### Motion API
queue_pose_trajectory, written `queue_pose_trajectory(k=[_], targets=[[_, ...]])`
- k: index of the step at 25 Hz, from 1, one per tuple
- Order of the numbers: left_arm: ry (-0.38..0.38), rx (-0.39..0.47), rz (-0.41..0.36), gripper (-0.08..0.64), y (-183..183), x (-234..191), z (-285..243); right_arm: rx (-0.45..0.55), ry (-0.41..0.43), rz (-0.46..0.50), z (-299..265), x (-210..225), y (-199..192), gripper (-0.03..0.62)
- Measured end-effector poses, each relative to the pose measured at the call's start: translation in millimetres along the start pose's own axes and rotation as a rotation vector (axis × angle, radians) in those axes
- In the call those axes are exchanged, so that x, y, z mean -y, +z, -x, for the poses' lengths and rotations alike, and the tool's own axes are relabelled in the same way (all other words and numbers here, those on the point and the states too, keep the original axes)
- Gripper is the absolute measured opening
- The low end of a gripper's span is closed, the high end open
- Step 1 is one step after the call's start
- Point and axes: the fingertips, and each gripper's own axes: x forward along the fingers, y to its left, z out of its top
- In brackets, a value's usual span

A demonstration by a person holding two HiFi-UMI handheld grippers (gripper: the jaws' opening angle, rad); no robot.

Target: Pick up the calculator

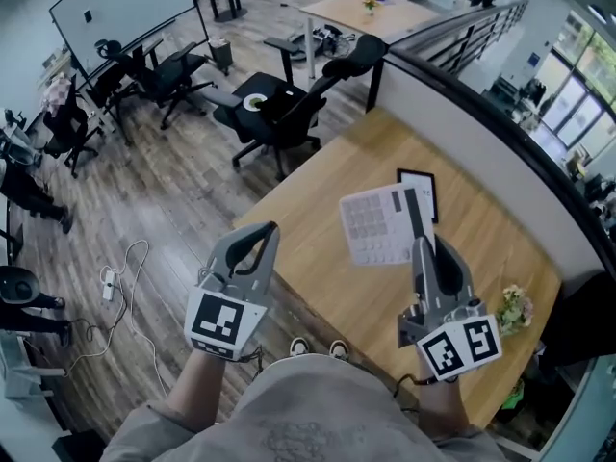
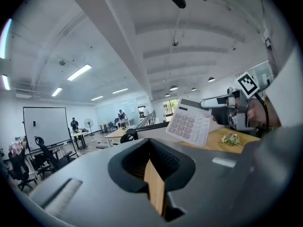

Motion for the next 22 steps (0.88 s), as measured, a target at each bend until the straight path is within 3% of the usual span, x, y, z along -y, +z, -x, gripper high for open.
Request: queue_pose_trajectory(k=[9,22], targets=[[0.009,-0.011,0.001,0.002,6,0,0,-0.031,0.035,0.001,0,-5,6,0.054],[-0.004,-0.027,0.002,0.002,-6,15,8,-0.069,0.036,-0.018,10,-4,-16,0.054]])
